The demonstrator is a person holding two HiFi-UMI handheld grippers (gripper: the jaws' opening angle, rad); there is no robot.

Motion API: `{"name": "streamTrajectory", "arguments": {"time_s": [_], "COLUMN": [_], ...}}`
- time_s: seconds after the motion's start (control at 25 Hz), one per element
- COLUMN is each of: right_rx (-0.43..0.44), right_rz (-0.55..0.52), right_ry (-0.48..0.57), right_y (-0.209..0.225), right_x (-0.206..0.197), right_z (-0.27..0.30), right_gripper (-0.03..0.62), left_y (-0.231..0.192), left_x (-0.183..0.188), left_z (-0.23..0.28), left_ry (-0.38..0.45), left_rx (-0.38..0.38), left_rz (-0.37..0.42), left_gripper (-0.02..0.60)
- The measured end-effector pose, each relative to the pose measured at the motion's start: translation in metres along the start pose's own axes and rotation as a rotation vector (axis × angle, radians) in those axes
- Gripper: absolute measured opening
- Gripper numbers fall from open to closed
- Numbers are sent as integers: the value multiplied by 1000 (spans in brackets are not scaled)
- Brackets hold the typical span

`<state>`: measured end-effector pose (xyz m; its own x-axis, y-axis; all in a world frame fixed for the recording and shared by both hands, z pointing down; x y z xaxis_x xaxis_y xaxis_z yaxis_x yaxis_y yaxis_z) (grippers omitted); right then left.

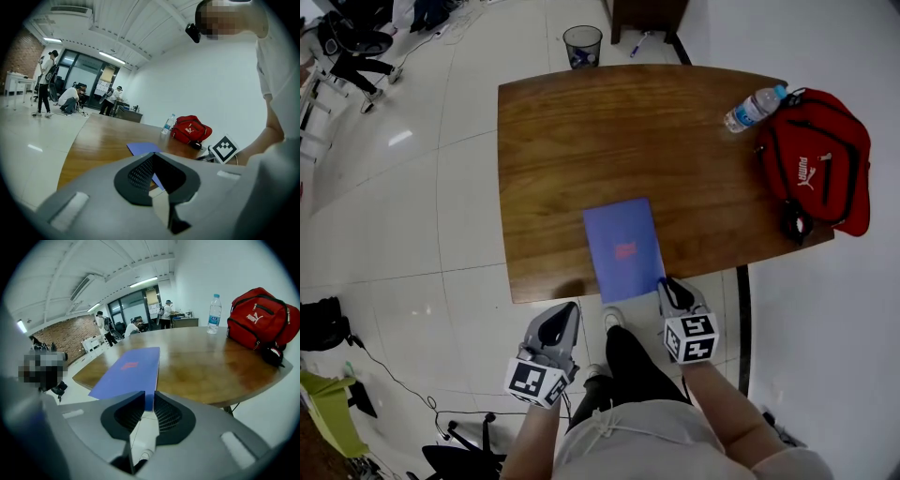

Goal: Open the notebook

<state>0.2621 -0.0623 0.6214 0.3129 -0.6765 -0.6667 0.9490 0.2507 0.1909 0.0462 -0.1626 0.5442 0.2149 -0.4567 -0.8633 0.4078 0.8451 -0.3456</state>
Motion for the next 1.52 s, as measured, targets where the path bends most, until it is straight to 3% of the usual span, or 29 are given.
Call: {"name": "streamTrajectory", "arguments": {"time_s": [0.36,0.68,0.88,1.08,1.28,1.52], "right_rx": [-37,32,161,325,416,461], "right_rz": [0,-28,-94,-155,-222,-300], "right_ry": [-2,97,155,143,83,-32], "right_y": [2,-37,-93,-157,-207,-243], "right_x": [9,57,85,91,78,44], "right_z": [-8,-48,-64,-61,-41,1], "right_gripper": [11,8,8,13,21,26], "left_y": [6,8,-4,-17,-32,-48], "left_x": [9,37,53,52,24,-20], "left_z": [-1,-33,-63,-107,-152,-184], "left_ry": [21,106,193,232,233,223], "left_rx": [-24,19,108,225,352,482], "left_rz": [12,40,35,18,-46,-142], "left_gripper": [6,6,6,6,6,6]}}
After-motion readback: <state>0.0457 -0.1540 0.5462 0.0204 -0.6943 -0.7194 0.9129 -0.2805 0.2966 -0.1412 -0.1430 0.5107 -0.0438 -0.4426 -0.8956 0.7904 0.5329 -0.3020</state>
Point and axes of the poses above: the fingertips, and each gripper's own axes: z forward along the fingers, y to its right, x out of its top, the point moved 5 cm from there along -z, backward along the fingers, and after that the axes turned 3 degrees about -y, right-handed, at the moved point
